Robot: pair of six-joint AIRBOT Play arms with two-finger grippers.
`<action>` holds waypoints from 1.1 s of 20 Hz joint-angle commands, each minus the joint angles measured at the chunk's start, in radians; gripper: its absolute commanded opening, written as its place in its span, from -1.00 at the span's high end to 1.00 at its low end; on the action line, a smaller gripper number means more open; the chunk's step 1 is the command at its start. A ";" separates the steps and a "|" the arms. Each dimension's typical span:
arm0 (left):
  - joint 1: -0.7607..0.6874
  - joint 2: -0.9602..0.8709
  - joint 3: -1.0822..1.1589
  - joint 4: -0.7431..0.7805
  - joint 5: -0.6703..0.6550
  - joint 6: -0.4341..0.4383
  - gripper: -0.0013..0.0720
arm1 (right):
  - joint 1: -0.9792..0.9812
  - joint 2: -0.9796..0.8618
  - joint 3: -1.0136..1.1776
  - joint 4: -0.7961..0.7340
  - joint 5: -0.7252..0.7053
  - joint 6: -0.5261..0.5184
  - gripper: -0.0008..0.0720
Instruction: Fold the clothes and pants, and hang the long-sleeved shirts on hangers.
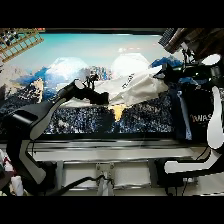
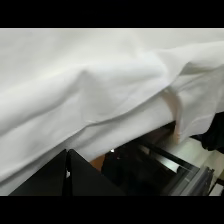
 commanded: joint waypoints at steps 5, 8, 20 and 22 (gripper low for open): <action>-0.052 -0.016 0.023 0.003 0.044 -0.013 0.96 | 0.000 0.025 0.034 0.015 0.037 0.084 0.93; -0.057 -0.015 0.023 -0.008 0.043 -0.013 0.96 | 0.000 0.034 0.034 0.045 0.039 0.093 0.93; -0.044 -0.014 0.024 -0.019 0.027 -0.009 0.96 | 0.078 0.050 0.135 0.064 0.027 0.123 0.93; -0.044 -0.015 0.024 -0.019 0.028 -0.009 0.96 | 0.082 0.050 0.169 0.063 0.015 0.154 0.93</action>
